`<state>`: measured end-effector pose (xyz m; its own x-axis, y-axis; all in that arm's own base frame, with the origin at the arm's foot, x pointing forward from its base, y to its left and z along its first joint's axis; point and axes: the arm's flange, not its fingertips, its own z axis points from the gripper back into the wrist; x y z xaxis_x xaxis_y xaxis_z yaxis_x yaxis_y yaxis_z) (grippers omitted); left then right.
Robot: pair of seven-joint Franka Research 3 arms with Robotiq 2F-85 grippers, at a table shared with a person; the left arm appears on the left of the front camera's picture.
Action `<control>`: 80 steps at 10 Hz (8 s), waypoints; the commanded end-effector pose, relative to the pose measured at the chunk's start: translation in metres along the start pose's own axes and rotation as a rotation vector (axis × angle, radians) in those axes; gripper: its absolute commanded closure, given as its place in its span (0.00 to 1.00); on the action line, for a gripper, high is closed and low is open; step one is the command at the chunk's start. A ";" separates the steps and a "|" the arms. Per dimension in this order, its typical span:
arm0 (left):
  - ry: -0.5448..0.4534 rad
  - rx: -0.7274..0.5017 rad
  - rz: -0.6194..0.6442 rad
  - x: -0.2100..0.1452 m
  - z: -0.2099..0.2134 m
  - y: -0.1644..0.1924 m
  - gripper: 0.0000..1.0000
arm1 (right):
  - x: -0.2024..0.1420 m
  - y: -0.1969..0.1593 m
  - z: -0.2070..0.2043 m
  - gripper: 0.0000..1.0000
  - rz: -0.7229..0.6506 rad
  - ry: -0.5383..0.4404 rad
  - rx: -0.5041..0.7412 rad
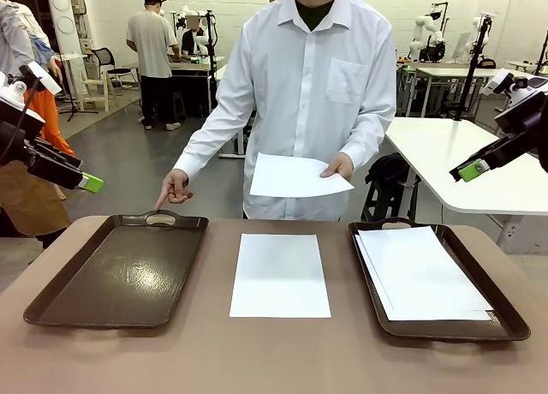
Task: Sort the A4 documents.
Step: Receive the A4 Paper, then place the A4 Paper in the designated Handle tray.
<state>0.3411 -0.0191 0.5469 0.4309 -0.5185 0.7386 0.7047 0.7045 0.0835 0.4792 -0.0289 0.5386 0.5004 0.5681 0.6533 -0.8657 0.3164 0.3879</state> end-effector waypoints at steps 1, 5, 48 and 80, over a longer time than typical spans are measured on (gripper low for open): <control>-0.002 -0.006 -0.010 -0.001 0.000 0.001 0.00 | 0.000 0.000 -0.001 0.00 0.003 -0.002 0.001; -0.002 -0.006 -0.010 -0.001 0.000 0.001 0.00 | 0.000 0.000 -0.001 0.00 0.003 -0.002 0.001; -0.062 -0.930 1.187 0.133 -0.334 0.071 0.20 | 0.000 0.000 -0.001 0.00 0.003 -0.002 0.001; -0.023 -0.805 1.087 0.122 -0.269 0.065 0.99 | 0.000 0.000 -0.001 0.00 0.003 -0.002 0.001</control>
<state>0.6175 -0.1811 0.4423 0.9749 0.1173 0.1892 0.1645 0.1932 -0.9673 0.4791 -0.0295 0.5392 0.5001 0.5677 0.6539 -0.8659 0.3166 0.3873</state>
